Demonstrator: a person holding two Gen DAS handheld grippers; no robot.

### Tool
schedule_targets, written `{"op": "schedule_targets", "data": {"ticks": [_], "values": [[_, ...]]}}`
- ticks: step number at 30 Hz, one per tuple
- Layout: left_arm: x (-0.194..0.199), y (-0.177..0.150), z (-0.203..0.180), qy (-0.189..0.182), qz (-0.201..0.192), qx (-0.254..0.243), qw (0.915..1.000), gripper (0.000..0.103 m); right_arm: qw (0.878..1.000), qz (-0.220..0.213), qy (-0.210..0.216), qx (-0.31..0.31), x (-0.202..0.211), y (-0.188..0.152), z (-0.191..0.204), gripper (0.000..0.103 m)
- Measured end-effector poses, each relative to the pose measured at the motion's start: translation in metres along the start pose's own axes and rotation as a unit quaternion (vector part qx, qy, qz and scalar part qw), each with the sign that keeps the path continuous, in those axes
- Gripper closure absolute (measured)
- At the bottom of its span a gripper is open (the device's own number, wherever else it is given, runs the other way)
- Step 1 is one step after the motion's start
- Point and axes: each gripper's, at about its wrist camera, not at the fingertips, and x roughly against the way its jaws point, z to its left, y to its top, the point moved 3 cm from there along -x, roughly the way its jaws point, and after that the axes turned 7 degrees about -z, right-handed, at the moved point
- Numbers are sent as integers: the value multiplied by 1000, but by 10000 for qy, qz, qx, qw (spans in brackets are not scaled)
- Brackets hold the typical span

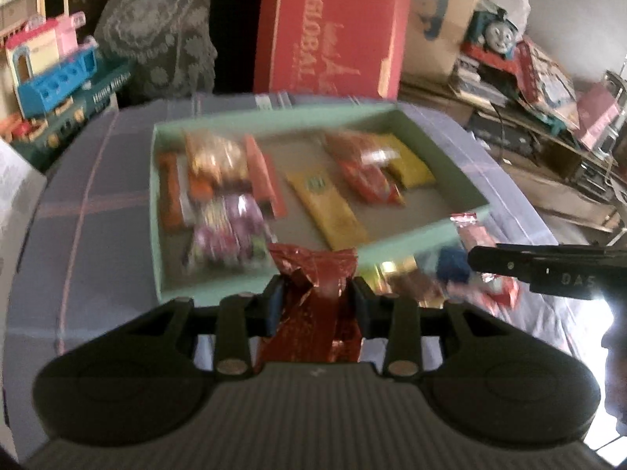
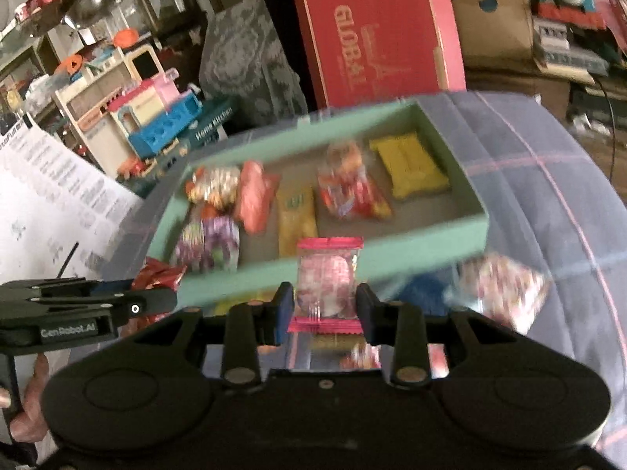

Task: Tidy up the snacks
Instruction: 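Lower both held snacks into the green tray and open both grippers, then grasp the brown chocolate wafer with left gripper while right grasps the blue biscuit packet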

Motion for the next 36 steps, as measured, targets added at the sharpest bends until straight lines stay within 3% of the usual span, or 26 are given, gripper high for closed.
{"op": "schedule_targets", "data": {"ticks": [8, 15, 26, 27, 28, 29, 30, 31, 36], "values": [[-55, 61, 17, 212, -96, 25, 9997, 67, 9996, -152, 133, 185, -53, 66, 15, 69], [-113, 95, 25, 305, -23, -68, 9995, 67, 9993, 15, 344, 119, -122, 118, 28, 69], [-175, 117, 34, 413, 36, -66, 9991, 66, 9993, 253, 276, 24, -191, 132, 23, 67], [-177, 118, 34, 480, 3, -61, 9988, 64, 9994, 239, 269, 4, -193, 133, 22, 63], [-179, 119, 34, 553, -38, -56, 9984, 52, 9994, 225, 264, -12, -193, 134, 23, 46], [-179, 120, 35, 643, -74, -43, 9979, 26, 9995, 192, 256, -24, -193, 135, 23, 34], [-178, 121, 35, 748, -148, -34, 9971, 14, 9996, 129, 229, -35, -190, 135, 23, 11], [-175, 122, 35, 867, -272, -46, 9959, 3, 9998, 43, 216, -35, -188, 136, 23, 1], [-168, 119, 35, 900, -231, -48, 9957, 0, 9998, -26, 194, -89, -179, 137, 20, 0]]}}
